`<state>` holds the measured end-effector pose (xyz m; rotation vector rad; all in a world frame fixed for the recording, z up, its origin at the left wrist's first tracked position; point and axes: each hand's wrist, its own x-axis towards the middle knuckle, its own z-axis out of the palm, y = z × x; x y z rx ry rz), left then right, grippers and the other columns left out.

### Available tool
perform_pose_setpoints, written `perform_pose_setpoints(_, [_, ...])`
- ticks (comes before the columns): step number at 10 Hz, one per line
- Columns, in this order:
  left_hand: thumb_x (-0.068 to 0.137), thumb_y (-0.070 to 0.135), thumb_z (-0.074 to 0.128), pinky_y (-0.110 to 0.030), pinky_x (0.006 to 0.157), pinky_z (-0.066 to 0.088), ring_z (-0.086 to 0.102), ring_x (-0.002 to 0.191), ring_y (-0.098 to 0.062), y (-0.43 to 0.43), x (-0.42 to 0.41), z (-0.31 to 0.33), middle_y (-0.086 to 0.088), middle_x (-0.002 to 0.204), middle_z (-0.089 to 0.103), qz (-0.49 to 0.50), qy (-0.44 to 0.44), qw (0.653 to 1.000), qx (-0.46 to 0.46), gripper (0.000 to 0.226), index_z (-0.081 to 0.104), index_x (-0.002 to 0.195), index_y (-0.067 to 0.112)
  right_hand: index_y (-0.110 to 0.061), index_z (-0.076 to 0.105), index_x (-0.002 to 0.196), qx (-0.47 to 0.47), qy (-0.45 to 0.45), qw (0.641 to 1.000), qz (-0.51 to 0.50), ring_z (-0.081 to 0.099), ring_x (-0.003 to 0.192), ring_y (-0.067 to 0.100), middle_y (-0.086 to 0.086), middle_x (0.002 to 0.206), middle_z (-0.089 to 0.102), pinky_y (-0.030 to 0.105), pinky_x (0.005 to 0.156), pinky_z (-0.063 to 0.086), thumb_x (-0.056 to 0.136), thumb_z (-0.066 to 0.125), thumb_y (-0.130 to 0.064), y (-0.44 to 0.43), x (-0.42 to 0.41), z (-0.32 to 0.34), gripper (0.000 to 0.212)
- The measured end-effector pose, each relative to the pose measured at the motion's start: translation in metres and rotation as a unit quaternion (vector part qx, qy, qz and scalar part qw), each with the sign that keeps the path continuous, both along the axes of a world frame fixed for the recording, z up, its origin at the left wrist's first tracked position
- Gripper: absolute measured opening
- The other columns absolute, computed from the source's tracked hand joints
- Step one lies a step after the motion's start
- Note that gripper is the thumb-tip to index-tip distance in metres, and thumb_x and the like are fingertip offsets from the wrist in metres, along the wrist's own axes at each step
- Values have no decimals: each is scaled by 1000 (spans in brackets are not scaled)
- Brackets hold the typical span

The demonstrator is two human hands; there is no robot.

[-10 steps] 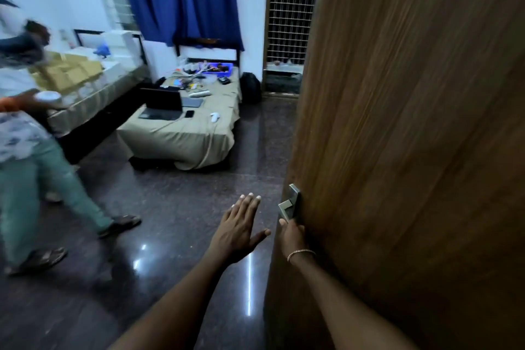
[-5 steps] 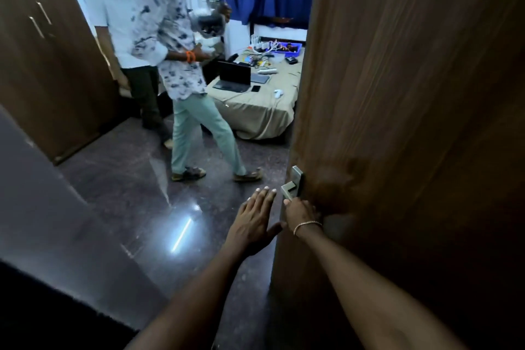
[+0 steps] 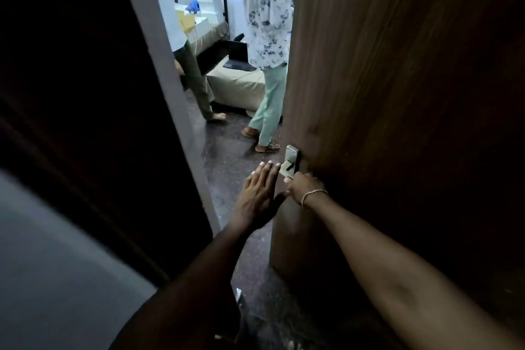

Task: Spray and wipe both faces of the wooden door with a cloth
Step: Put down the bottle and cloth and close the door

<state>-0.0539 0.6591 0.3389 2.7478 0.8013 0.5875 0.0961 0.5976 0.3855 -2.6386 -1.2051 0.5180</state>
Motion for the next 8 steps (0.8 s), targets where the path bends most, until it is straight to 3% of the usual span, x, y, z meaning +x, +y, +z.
perform_pose_setpoints(2, [105,62,42,-46,125,30,19,160,-27,-30,-45,-8,-8,170,29,3,-7,1000,25,76,25,164,17,-11,66,117,-32,1,999,18,63,114,38,22,124,65,37,87,47,101,43,-49,-15,-40,-7,48])
perform_pose_setpoints(4, [104,60,49,-41,116,36,32,156,-28,-60,-83,-14,-11,164,41,16,-34,998,57,73,42,157,11,-8,68,113,-30,11,999,34,65,107,39,23,117,68,36,79,46,101,43,-48,-29,-74,-20,48])
perform_pose_setpoints(6, [100,64,40,-37,105,45,48,146,-26,-99,-112,-18,-10,154,55,17,-45,997,66,73,54,148,11,-6,72,101,-23,40,998,51,69,96,38,21,102,72,37,71,53,92,55,-26,-45,-103,-35,28])
perform_pose_setpoints(7, [103,67,31,-33,102,44,50,140,-23,-117,-123,-16,-11,143,64,0,-62,996,65,72,56,143,13,-6,72,101,2,50,997,66,69,96,36,18,101,73,36,74,53,92,56,-24,-53,-115,-45,25])
perform_pose_setpoints(8, [98,75,36,-25,102,41,46,136,-13,-118,-125,-30,-8,165,37,39,-44,992,115,68,50,141,25,-8,70,102,15,68,996,57,68,99,32,15,102,72,33,78,50,98,52,-32,-57,-122,-63,31])
